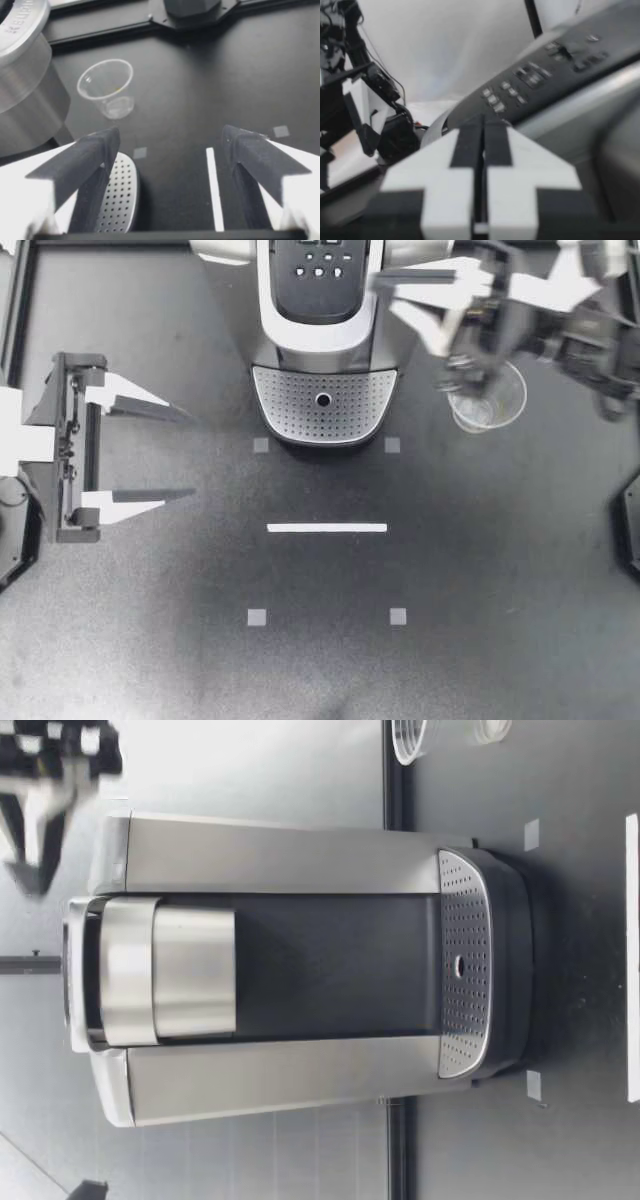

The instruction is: Place the coffee capsule inside the capsule container, then place the cup onto the center of the cup tray, then push the 'Hot Water' and 'Travel Mug' buttons.

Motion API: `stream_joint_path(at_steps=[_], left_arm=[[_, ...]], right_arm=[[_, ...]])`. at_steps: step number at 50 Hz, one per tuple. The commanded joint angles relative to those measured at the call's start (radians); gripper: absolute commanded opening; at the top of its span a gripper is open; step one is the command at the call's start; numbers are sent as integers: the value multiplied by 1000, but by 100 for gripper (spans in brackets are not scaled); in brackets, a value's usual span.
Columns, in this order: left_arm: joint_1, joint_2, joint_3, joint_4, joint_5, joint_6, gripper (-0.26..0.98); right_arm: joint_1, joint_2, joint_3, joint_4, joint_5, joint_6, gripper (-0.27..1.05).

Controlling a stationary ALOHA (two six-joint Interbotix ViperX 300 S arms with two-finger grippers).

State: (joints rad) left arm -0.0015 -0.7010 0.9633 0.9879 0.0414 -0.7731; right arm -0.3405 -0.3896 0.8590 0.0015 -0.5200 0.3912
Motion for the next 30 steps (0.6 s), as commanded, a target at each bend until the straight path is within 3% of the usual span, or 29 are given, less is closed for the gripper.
stream_joint_path(at_steps=[1,12,22,30], left_arm=[[3,-3,-11,-6,-34,-2,76],[34,-6,15,-52,-83,-2,76],[71,-8,41,-94,-118,-2,76],[72,-8,51,-107,-124,-2,76]], right_arm=[[-11,-78,60,55,32,28,8],[-61,-268,258,170,319,127,8],[-138,-391,370,173,508,212,8],[-204,-437,433,173,589,321,8]])
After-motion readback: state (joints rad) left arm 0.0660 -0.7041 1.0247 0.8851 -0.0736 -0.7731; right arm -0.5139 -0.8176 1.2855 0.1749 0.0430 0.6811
